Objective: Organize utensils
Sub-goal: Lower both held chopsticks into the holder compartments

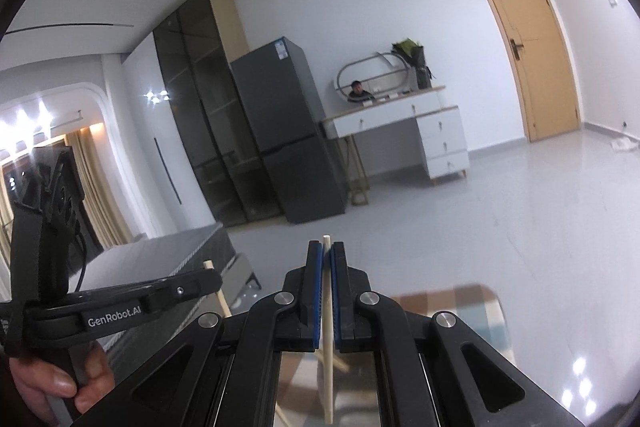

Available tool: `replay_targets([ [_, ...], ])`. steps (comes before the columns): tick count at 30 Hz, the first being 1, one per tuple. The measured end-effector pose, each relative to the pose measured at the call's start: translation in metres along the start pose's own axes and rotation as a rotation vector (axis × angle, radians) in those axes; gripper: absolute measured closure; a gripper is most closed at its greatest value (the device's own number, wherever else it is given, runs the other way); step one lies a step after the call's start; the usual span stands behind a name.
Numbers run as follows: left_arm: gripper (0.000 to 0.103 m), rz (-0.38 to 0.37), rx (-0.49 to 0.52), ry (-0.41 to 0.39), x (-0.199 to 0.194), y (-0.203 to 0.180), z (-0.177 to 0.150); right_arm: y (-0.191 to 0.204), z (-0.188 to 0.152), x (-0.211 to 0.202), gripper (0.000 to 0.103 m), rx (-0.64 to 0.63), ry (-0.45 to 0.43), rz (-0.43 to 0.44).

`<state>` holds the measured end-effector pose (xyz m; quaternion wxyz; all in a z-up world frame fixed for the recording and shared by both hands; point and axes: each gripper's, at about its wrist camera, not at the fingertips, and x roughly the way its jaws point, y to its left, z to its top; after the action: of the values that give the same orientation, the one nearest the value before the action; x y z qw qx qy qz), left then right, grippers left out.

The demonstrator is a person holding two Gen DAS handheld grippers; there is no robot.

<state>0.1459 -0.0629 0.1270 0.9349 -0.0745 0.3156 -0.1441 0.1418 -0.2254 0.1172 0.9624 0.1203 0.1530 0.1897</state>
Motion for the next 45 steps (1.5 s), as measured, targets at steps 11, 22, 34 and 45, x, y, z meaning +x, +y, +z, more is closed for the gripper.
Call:
replay_targets([
  [11,0.103,-0.035,-0.005,-0.054,0.054,0.011,0.017,-0.017,-0.004,0.053,0.100,-0.028,-0.014,-0.022],
  [22,0.103,-0.076,0.087,-0.042,0.080,0.005,-0.007,-0.044,-0.034,0.072,0.100,0.010,0.000,-0.001],
  [34,0.103,-0.080,0.112,0.049,0.079,0.006,-0.032,-0.057,-0.070,0.074,0.100,-0.019,0.113,0.039],
  [45,0.099,-0.095,0.102,0.250,0.084,-0.009,-0.053,-0.052,-0.092,0.073,0.096,-0.047,0.260,0.020],
])
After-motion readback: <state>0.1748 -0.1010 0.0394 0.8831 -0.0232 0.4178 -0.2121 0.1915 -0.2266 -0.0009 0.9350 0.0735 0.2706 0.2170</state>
